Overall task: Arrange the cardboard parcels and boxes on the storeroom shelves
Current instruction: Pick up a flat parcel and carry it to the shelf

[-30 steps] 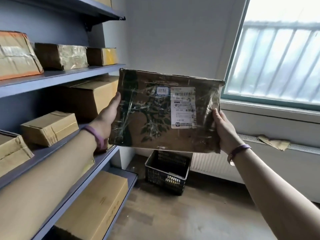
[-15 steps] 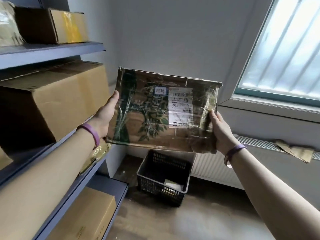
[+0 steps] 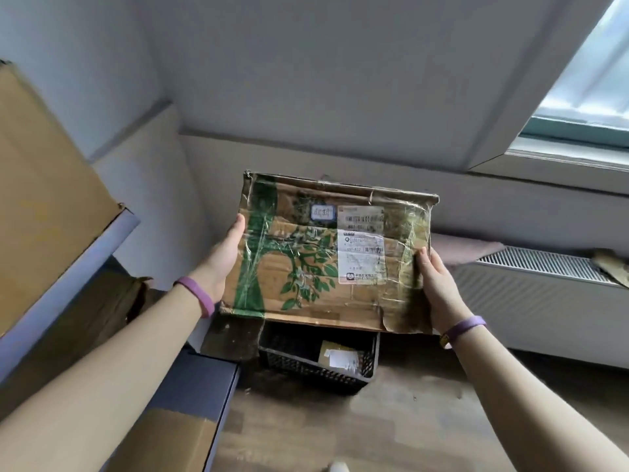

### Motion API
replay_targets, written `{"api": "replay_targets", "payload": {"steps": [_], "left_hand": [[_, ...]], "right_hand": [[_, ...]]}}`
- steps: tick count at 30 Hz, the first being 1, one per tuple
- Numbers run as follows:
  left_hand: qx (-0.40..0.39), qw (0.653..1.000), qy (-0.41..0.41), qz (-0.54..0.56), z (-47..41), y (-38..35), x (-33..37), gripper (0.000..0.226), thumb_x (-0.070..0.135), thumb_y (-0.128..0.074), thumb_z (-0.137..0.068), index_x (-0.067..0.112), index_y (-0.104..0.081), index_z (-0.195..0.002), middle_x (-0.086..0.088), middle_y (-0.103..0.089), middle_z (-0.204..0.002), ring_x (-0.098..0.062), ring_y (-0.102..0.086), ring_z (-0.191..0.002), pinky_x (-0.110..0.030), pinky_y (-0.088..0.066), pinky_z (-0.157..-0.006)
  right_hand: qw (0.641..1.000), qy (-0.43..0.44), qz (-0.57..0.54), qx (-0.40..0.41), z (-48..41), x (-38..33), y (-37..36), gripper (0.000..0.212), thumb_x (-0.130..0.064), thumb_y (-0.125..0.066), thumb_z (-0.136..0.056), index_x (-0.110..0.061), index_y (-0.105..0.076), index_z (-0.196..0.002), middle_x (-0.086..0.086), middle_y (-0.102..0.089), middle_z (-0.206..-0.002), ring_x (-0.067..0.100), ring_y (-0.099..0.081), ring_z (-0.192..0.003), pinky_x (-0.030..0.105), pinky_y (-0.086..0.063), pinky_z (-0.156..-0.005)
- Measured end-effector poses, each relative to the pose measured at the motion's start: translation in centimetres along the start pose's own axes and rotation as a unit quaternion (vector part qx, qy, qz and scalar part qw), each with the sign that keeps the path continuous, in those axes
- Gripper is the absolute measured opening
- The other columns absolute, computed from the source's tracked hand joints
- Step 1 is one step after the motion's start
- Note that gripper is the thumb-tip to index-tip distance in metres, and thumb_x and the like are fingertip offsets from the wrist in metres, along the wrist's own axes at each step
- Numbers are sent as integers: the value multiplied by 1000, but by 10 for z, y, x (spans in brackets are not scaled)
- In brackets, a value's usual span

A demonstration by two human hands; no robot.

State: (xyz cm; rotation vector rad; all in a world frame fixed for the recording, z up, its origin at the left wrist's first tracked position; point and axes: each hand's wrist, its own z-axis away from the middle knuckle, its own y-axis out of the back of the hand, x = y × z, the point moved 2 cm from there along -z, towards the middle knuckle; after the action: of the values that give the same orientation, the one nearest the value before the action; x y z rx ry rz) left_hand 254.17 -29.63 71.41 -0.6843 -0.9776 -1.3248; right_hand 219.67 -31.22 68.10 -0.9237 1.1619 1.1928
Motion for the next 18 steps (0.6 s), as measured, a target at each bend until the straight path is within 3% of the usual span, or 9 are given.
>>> {"api": "replay_targets", "payload": {"steps": [3,5,7,9,12,18], "left_hand": [[-19,999,45,-22,-70,-14,-38,113,105,-40,-53,48,-35,-150,0,-30,-162,-28,-33,-146,-63,-24,-118],[-27,996,77,-38,-111,-29,-60,101,100,-33,-68,44,-33,-152,0,-28,-163,-28,-30,-148,-60,-20,-120],[-17,996,79,-40,-152,-43,-84,80,81,-25,-89,37,-25,-156,3,-20,-166,-24,-22,-151,-52,-15,-123],[4,996,78,-45,-201,-56,-114,70,67,-25,-98,30,-23,-158,6,-19,-166,-20,-19,-152,-43,-15,-122],[28,995,84,-47,-278,-78,-168,63,56,-29,-102,25,-27,-157,6,-25,-164,-18,-23,-150,-36,-17,-120],[35,988,135,-61,-399,-125,-293,58,56,-37,-101,32,-31,-155,7,-37,-157,-17,-33,-146,-38,-23,-121]], "right_hand": [[1000,-18,25,-2,-44,52,-7,21,-33,-42,-106,-37,-60,-115,-15,-66,-116,-7,-62,-99,24,-47,-97],[999,-43,28,-6,-78,95,-13,21,-34,-41,-106,-40,-59,-116,-18,-66,-117,-5,-61,-103,26,-46,-100],[997,-60,38,-7,-116,140,-19,23,-34,-41,-106,-41,-59,-118,-21,-67,-117,3,-60,-112,29,-44,-103],[996,-86,32,-19,-155,188,-26,24,-34,-42,-105,-39,-59,-122,-18,-69,-116,9,-60,-116,31,-46,-102],[991,-119,49,-23,-211,270,-31,38,-41,-46,-101,-32,-55,-137,-9,-66,-129,15,-58,-125,41,-45,-108],[976,-209,65,22,-284,433,-30,37,-37,-45,-105,-28,-53,-140,-6,-63,-134,16,-56,-127,43,-40,-113]]}}
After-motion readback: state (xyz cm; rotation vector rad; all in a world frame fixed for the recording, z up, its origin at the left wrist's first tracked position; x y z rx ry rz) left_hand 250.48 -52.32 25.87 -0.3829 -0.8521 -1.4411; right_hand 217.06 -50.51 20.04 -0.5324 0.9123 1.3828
